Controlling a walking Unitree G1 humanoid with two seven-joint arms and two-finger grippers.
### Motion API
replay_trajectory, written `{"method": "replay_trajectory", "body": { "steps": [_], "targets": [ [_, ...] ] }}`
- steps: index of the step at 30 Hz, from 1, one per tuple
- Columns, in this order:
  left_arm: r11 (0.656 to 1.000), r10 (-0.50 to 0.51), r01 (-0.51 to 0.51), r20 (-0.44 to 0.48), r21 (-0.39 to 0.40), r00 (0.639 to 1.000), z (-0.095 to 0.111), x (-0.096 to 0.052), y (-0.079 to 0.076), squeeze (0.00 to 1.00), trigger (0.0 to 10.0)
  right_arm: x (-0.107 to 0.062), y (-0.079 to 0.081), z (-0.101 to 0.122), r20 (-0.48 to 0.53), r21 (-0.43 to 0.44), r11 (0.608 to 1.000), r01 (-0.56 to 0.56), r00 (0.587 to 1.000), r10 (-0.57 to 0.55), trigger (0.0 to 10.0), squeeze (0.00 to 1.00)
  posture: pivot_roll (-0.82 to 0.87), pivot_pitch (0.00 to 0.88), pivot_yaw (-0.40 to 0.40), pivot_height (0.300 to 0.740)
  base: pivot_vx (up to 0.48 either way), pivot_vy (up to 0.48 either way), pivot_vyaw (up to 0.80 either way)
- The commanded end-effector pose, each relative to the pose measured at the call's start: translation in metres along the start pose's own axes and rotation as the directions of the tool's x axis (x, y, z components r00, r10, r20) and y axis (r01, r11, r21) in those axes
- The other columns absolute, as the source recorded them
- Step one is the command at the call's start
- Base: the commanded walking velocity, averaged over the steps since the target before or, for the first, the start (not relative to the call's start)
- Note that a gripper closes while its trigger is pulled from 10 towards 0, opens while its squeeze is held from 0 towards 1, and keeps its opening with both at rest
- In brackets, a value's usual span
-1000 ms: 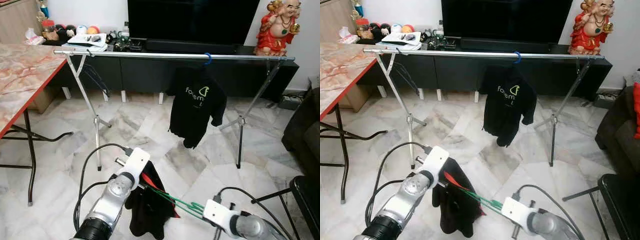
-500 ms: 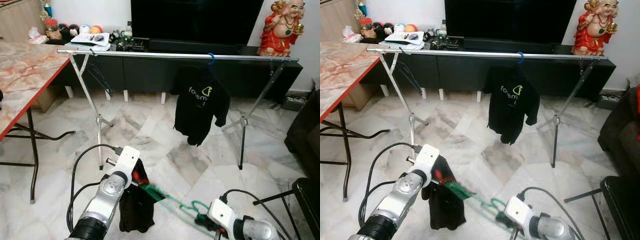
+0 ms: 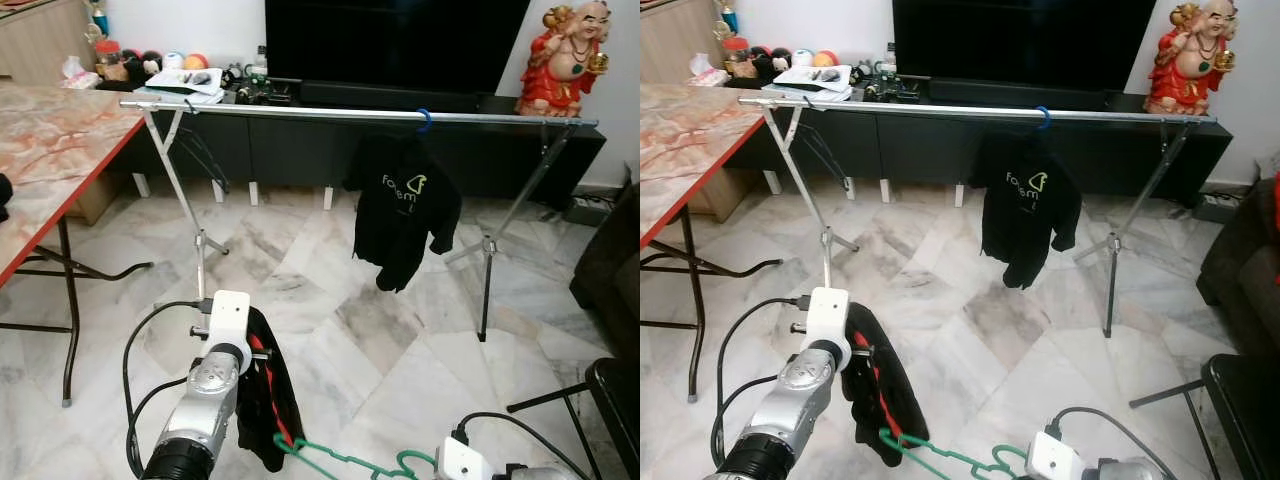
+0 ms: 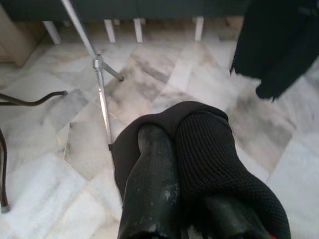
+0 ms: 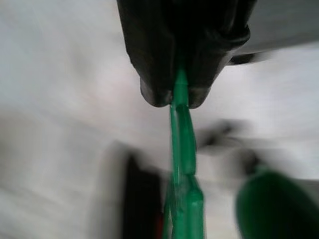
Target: Hang hanger
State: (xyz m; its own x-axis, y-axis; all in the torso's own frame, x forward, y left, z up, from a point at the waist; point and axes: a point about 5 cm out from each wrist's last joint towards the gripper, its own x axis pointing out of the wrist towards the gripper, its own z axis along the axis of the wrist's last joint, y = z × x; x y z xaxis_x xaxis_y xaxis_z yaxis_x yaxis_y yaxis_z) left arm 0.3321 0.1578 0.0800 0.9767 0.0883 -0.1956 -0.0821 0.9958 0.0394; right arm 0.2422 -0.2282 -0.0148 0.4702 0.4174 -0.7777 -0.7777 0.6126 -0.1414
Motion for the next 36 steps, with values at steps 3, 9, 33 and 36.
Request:
{"method": "replay_trajectory", "body": {
  "steps": [3, 9, 33, 36],
  "targets": [
    [0.999, -0.005, 0.011, 0.136, -0.043, 0.991, 0.017, -0.006, 0.008, 0.0, 10.0, -0.001, -0.014, -0.017, -0.092, 0.281, 0.902, 0.328, 0.945, -0.315, 10.0, 0.0, 0.07, 0.077, -0.026, 0.74, 0.0, 0.0, 0.0],
    [0.992, -0.065, 0.09, 0.27, -0.083, 0.961, 0.028, -0.025, 0.008, 0.0, 10.0, 0.02, 0.019, -0.027, -0.126, 0.571, 0.712, 0.408, 0.901, -0.415, 10.0, 0.0, 0.08, 0.077, 0.0, 0.74, 0.0, 0.0, 0.0],
    [0.988, -0.017, 0.057, 0.274, -0.141, 0.962, 0.027, -0.02, 0.078, 0.0, 10.0, 0.032, 0.087, -0.061, -0.312, 0.718, 0.51, 0.473, 0.875, -0.371, 10.0, 0.0, 0.09, 0.005, 0.015, 0.74, 0.0, 0.0, 0.0],
    [0.961, -0.076, 0.144, 0.275, -0.238, 0.959, 0.022, -0.027, 0.073, 0.0, 10.0, 0.033, 0.086, -0.059, -0.306, 0.722, 0.508, 0.469, 0.876, -0.374, 10.0, 0.0, 0.1, 0.0, 0.018, 0.74, 0.0, 0.0, 0.0]
  ]
}}
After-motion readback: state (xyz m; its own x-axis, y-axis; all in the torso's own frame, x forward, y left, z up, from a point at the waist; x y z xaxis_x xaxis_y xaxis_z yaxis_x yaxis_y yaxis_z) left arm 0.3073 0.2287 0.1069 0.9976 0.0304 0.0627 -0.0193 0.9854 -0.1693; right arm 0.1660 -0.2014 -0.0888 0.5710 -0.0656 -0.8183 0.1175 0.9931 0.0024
